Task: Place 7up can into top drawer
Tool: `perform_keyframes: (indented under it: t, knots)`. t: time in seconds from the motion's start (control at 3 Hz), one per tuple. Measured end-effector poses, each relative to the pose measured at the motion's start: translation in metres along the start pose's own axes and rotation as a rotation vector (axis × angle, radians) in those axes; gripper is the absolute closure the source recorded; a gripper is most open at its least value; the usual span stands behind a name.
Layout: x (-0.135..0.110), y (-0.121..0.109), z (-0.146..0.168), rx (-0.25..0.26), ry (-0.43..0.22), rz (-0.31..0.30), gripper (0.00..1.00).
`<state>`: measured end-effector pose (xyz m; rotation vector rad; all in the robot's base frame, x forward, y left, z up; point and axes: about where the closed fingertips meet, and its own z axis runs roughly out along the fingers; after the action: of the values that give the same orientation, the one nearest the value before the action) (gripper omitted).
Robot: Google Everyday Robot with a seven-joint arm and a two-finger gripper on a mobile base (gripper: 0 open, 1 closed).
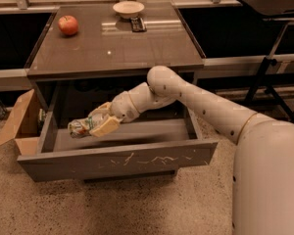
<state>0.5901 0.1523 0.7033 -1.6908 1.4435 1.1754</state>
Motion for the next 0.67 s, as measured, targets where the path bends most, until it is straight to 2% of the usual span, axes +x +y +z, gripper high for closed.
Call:
perform_keyframes:
  t: [0.33, 0.67]
  knots:
    - [0.029, -0.007, -0.002, 0.031, -0.012, 0.044, 0.73]
    - [0.047, -0.018, -0.007, 0.048, -0.017, 0.062, 0.5]
